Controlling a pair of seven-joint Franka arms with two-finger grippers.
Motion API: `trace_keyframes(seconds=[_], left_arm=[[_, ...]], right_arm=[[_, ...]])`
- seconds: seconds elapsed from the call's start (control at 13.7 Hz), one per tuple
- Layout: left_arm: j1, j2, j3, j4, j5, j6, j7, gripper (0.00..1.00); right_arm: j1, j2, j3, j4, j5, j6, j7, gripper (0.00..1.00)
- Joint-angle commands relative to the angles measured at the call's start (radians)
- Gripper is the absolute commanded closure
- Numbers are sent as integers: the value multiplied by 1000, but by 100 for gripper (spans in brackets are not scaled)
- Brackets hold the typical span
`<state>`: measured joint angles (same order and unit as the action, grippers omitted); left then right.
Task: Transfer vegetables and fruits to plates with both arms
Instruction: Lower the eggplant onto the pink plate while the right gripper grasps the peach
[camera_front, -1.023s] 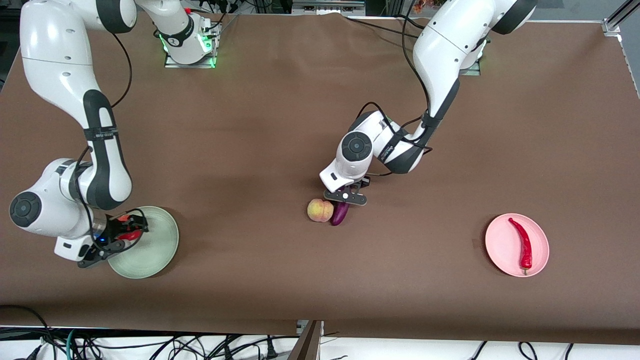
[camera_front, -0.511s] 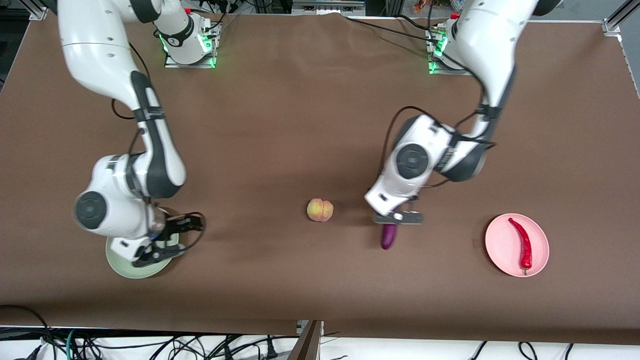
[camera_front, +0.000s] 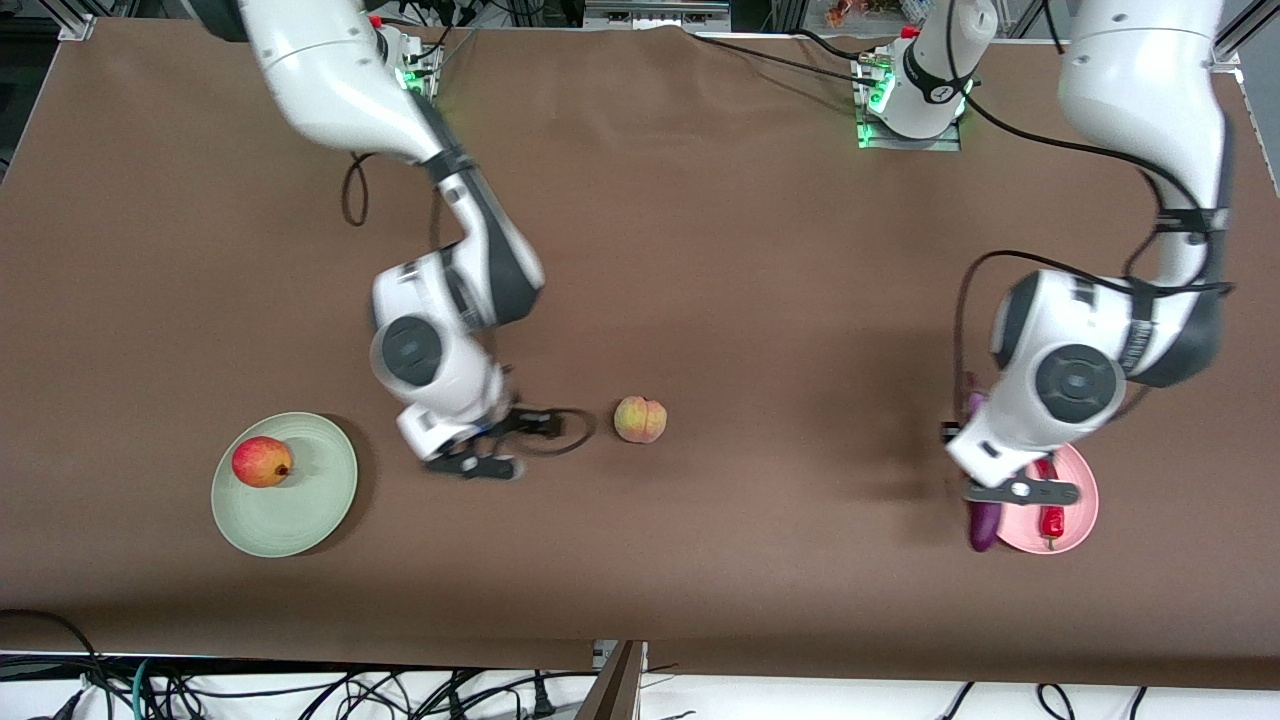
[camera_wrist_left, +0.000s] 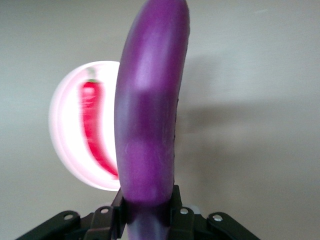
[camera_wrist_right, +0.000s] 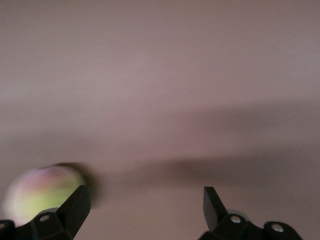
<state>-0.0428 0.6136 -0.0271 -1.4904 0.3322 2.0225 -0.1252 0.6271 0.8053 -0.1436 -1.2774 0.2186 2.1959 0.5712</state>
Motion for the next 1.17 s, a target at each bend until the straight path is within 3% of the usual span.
trace_keyframes(seconds=[0.0,0.58,0.8,0.88,1.02,1.1], left_arm=[[75,35,-8,5,59,12,76,92],[119,116,-8,1,64,93,78,88],[121,144,-8,2,64,99,78,80],[120,144,-8,4,64,102,76,64],[120,141,-8,5,64,102,78,16],[120,137,-8,5,64,102,78,0]], right_arm=[[48,28,-11,9,10,83,117,0],[160,126,-1,9,5,303,231,0],[166,146,-1,9,2,327,231,0],[168,150,-1,9,-1,328,231,0],[174,158,-1,9,-4,340,231,0],[177,160,-1,6,-5,347,231,0]])
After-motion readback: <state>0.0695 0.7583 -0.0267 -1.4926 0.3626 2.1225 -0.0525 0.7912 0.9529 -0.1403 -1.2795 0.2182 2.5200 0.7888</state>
